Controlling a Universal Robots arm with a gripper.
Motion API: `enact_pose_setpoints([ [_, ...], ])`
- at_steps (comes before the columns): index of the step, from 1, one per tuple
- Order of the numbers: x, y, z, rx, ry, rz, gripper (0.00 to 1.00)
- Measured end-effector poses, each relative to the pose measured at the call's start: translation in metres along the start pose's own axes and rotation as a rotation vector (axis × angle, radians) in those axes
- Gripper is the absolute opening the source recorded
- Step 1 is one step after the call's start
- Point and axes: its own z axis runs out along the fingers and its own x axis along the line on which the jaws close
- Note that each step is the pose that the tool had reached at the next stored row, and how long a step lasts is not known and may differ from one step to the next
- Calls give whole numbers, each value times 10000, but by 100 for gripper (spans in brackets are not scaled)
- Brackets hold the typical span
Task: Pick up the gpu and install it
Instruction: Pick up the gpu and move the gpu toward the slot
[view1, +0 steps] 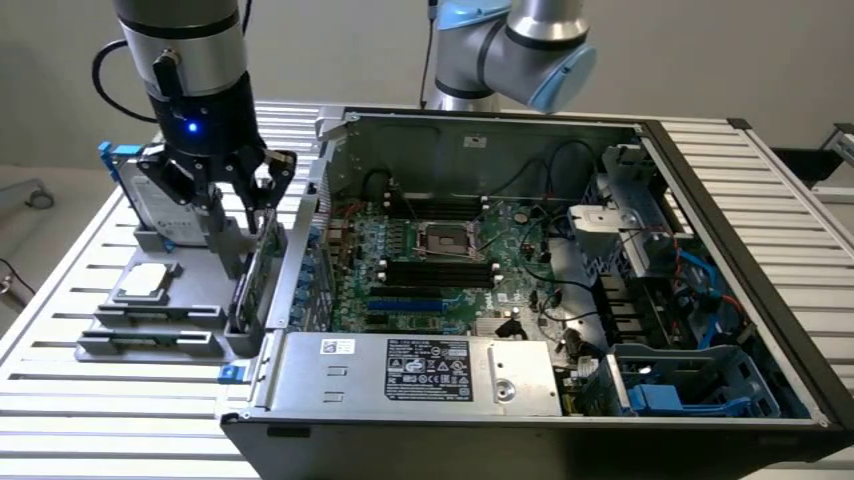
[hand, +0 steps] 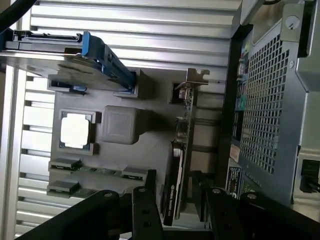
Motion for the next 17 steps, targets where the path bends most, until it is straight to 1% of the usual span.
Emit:
enact_pose_setpoints([
  [4,73,3,82,4,-3,-40,42],
  [8,70,-2,154,7,-37,-43,42],
  [14,32,-10,256,0,-63,61,42],
  [15,26,-11,268,-1,-74,82,42],
  [16,26,-11,276,1,-104,94,42],
  [17,26,-12,282,5,-156,109,42],
])
